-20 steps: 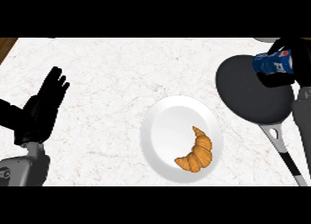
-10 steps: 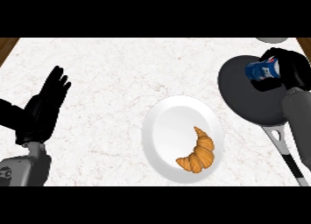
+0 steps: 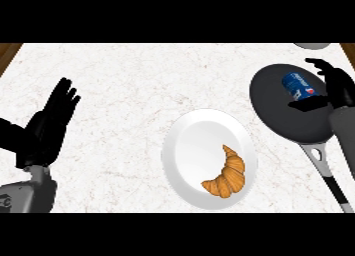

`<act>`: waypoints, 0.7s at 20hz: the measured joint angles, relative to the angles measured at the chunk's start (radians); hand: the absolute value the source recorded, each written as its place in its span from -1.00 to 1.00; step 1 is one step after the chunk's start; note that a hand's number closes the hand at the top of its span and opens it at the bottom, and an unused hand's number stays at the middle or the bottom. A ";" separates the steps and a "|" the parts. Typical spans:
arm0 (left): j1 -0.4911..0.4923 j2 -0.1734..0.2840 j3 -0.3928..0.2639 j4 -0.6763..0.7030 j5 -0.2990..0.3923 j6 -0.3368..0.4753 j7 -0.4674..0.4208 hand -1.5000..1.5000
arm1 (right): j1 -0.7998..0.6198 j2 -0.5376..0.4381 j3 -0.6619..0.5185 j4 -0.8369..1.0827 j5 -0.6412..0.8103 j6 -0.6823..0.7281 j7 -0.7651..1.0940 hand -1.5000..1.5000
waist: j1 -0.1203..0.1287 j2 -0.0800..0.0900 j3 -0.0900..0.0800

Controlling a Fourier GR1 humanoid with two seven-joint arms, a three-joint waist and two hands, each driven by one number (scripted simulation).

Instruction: Pick the can from the plate and place it in the pan

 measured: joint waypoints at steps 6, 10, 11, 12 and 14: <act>0.000 -0.004 0.005 -0.010 -0.006 0.017 0.016 0.00 | 0.007 -0.025 -0.141 -0.010 -0.177 0.057 -0.145 -1.00 | -0.017 -0.007 0.000; 0.003 -0.006 0.006 0.000 -0.016 0.022 0.003 0.00 | 0.044 -0.090 -0.247 -0.003 -0.308 0.189 -0.216 -1.00 | -0.030 -0.009 -0.001; -0.001 -0.001 0.016 0.016 -0.012 0.017 -0.007 0.00 | 0.058 -0.108 -0.267 -0.003 -0.336 0.225 -0.236 -1.00 | -0.033 -0.010 -0.001; 0.001 -0.002 0.014 0.010 -0.012 0.018 -0.002 0.00 | 0.073 -0.132 -0.288 0.001 -0.363 0.268 -0.253 -1.00 | -0.034 -0.010 -0.001; 0.007 -0.003 0.015 0.002 -0.008 0.018 0.002 0.00 | 0.109 -0.179 -0.321 0.002 -0.412 0.362 -0.291 -1.00 | -0.037 -0.012 -0.001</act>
